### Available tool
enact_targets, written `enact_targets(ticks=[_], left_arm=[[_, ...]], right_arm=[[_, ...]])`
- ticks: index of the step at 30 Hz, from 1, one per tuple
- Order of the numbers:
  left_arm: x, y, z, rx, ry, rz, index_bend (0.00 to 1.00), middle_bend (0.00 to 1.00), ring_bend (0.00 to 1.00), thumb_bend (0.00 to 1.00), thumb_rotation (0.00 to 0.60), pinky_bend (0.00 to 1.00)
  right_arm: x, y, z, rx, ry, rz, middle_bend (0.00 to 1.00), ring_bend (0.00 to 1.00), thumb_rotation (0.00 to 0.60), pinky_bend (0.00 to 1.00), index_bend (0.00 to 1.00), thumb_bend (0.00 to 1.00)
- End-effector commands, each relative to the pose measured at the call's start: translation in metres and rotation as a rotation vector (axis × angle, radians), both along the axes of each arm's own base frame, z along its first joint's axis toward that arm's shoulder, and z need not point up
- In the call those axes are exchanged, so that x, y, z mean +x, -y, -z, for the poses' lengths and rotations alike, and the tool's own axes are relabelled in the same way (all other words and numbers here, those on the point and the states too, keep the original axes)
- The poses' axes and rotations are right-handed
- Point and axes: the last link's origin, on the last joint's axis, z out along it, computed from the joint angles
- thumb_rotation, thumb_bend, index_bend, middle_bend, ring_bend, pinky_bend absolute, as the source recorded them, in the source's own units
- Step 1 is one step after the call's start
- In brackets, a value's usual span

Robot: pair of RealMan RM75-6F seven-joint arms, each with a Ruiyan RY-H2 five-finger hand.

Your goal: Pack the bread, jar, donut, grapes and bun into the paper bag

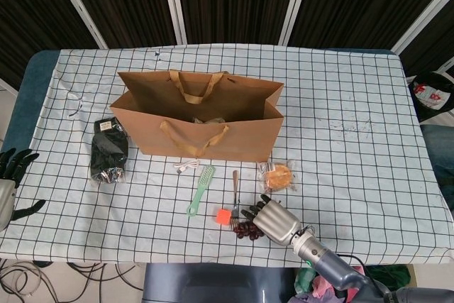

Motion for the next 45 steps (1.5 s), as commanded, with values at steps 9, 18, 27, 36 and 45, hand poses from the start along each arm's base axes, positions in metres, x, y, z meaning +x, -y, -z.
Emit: enact_targets(ticks=[9,18,27,36,45], left_arm=[[0.0,0.0,0.002,-0.019,-0.002,-0.007,0.17,0.1,0.03,0.1,0.6,0.08],[0.001,0.0,0.004,-0.04,-0.006,-0.016,0.18,0.1,0.03,0.1,0.6,0.08],[0.0,0.001,-0.001,-0.02,0.002,-0.019,0.18,0.1,0.03,0.1,0.6,0.08],[0.001,0.001,0.001,-0.032,-0.003,-0.021,0.18,0.1,0.03,0.1,0.6,0.08],[0.001,0.002,0.0,-0.033,0.0,-0.017,0.18,0.1,0.03,0.1,0.6,0.08]], right_arm=[[-0.006,0.003,0.002,-0.005,-0.011,0.019,0.37,0.39,0.6,0.2,0.34,0.36],[-0.005,0.005,0.001,-0.01,0.005,0.019,0.52,0.52,0.6,0.23,0.51,0.49],[-0.003,0.009,-0.009,-0.024,0.115,0.055,0.54,0.54,0.6,0.25,0.54,0.53],[0.001,0.015,-0.033,-0.12,0.147,0.013,0.54,0.54,0.6,0.25,0.54,0.53],[0.013,0.014,-0.085,-0.296,0.176,-0.065,0.54,0.54,0.6,0.25,0.54,0.54]])
